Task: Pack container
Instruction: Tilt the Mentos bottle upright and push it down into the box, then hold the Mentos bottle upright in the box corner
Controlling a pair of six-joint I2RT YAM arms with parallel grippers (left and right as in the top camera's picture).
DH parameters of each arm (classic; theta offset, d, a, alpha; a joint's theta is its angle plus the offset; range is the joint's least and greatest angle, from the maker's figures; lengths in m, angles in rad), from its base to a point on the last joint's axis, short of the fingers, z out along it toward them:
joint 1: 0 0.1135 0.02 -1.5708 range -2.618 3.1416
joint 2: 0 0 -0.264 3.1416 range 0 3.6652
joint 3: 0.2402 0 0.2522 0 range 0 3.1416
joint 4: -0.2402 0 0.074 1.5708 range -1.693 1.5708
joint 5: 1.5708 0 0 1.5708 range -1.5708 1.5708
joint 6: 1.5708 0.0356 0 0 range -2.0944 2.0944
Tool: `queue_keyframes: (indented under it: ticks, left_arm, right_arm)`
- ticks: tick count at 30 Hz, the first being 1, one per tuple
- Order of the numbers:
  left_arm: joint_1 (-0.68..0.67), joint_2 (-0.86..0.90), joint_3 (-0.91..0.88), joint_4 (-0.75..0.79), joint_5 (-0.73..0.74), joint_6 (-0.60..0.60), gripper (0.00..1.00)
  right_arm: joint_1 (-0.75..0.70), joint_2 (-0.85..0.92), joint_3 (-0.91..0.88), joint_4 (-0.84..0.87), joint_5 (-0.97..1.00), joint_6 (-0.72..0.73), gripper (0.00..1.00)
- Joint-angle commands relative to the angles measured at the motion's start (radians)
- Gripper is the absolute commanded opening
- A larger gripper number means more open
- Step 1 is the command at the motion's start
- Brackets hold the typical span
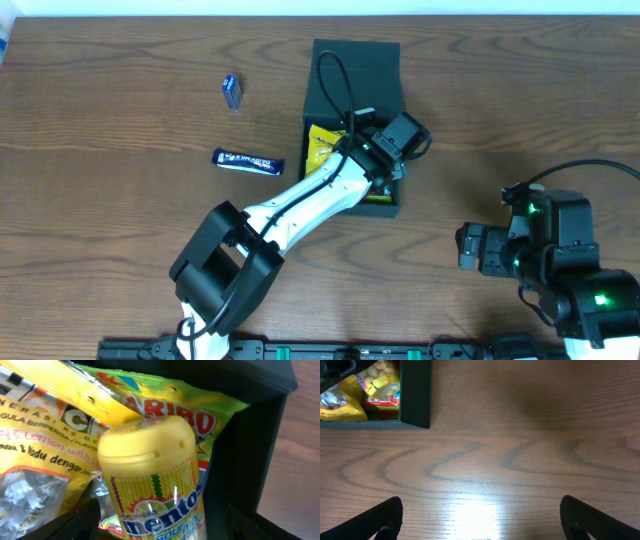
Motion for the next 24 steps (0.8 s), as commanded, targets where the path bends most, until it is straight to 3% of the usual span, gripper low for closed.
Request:
queue_keyframes:
  ticks: [1, 16, 19, 24]
  left_arm:
    - [0.008, 0.007, 0.020, -0.006, -0.032, -0.056, 0.79]
    - [0.006, 0.039, 0.020, -0.009, -0.001, -0.093, 0.75]
    - [0.006, 0.040, 0.020, -0.003, -0.001, -0.093, 0.66]
    - [0.006, 0.055, 0.020, 0.001, 0.003, -0.093, 0.40]
  right_arm:
    - [-0.008, -0.006, 0.000, 0.000, 0.000, 0.012, 0.99]
    - [-0.008, -0.006, 0.000, 0.000, 0.000, 0.012, 0.99]
    - [-0.008, -0.006, 0.000, 0.000, 0.000, 0.012, 0.99]
    - [-0.008, -0.006, 0.000, 0.000, 0.000, 0.012, 0.99]
